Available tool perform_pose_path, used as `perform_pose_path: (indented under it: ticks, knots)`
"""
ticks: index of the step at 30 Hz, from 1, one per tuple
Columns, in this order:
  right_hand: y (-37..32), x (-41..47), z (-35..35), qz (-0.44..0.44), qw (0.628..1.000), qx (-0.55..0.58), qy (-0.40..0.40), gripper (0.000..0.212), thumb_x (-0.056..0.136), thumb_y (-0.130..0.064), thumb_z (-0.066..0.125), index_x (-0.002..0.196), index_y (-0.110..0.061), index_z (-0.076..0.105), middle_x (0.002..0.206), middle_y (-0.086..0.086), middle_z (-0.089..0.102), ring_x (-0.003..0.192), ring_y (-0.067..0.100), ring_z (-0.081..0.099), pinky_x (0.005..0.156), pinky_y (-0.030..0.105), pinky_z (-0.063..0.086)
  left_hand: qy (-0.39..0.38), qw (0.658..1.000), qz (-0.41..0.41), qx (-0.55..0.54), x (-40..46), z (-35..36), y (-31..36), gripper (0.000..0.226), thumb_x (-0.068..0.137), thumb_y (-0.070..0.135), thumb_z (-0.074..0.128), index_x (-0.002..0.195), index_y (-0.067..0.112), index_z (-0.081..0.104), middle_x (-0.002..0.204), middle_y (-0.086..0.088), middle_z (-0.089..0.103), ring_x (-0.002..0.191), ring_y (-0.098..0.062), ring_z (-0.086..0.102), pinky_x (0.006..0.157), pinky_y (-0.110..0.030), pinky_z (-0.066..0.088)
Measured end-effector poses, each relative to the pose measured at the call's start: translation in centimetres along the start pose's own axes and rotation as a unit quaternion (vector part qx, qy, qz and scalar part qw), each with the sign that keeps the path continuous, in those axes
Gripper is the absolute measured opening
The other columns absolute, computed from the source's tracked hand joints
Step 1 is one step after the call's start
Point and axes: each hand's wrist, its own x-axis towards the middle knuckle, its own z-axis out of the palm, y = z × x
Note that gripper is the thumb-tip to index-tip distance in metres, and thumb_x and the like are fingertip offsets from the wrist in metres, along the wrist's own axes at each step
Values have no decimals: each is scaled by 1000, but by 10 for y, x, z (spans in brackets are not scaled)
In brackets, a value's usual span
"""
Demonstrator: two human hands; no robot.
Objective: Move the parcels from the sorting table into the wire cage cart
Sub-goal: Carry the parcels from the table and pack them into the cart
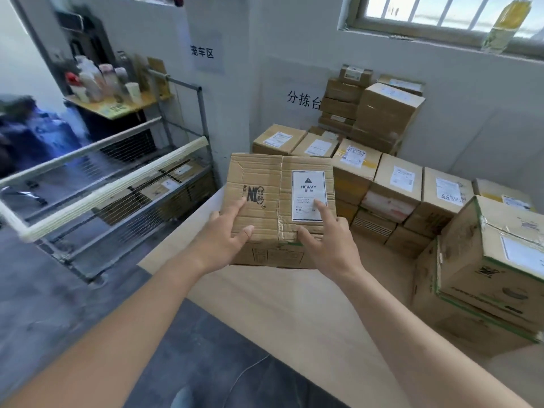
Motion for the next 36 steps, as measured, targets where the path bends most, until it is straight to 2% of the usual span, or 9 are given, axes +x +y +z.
perform_pose_path:
  ticks: [2,6,12,16,21,23,26,30,36]
  knots:
    - [-20,4,17,-13,1000,4,-11,73,97,-56,59,158,-50,19,135,4,42,114,24,54,94,44,56,16,1000,-11,1,-5,-17,-18,68,103,48,54,160,48,18,145,-10,40,121,-22,50,110,-40,41]
    - [-63,12,59,-43,998,7,-38,73,99,-54,59,160,-48,20,132,2,42,108,20,54,86,34,54,38,998,-42,-4,-12,-54,-64,67,103,51,53,157,53,15,148,-12,39,131,-27,47,113,-46,40]
    - [-145,32,141,-72,995,-7,-71,71,98,-53,59,159,-47,23,131,5,44,103,21,53,88,35,51,61,994,-84,-11,-16,-125,-150,67,103,52,53,158,53,14,158,-13,36,152,-32,25,121,-57,29]
    - [-200,44,204,-86,992,-9,-87,70,97,-54,59,157,-49,24,130,5,45,101,20,52,84,32,44,71,993,-95,-15,-16,-180,-210,68,103,51,53,160,49,16,156,-9,38,143,-24,37,120,-50,32]
    - [-263,55,273,-91,990,-6,-106,70,96,-54,59,157,-48,24,134,7,45,106,23,55,95,39,51,66,990,-126,-11,-14,-240,-274,67,104,50,52,161,48,16,148,-11,40,134,-25,46,116,-44,36]
    - [-285,59,297,-96,989,-6,-115,70,97,-53,58,158,-47,24,134,7,45,108,22,53,94,38,50,70,988,-136,-7,-12,-261,-297,67,104,50,52,161,47,17,147,-11,40,134,-25,46,113,-41,36]
    - [-314,71,327,-104,986,-18,-131,70,98,-54,56,159,-46,22,133,6,45,106,20,53,86,34,48,72,986,-149,-3,-6,-287,-329,67,103,52,52,160,48,17,144,-10,42,133,-26,47,112,-41,37]
    - [-345,99,363,-111,983,-13,-149,71,96,-55,56,158,-48,21,137,5,44,109,21,56,94,42,56,78,983,-165,-11,13,-313,-364,67,103,53,51,160,50,16,141,-8,42,129,-24,48,112,-43,40]
    - [-384,163,418,-132,976,-13,-172,72,96,-57,57,158,-48,22,136,3,45,105,18,57,87,35,54,106,974,-197,-14,61,-345,-417,67,101,56,52,159,50,18,145,-9,43,133,-26,47,115,-48,39]
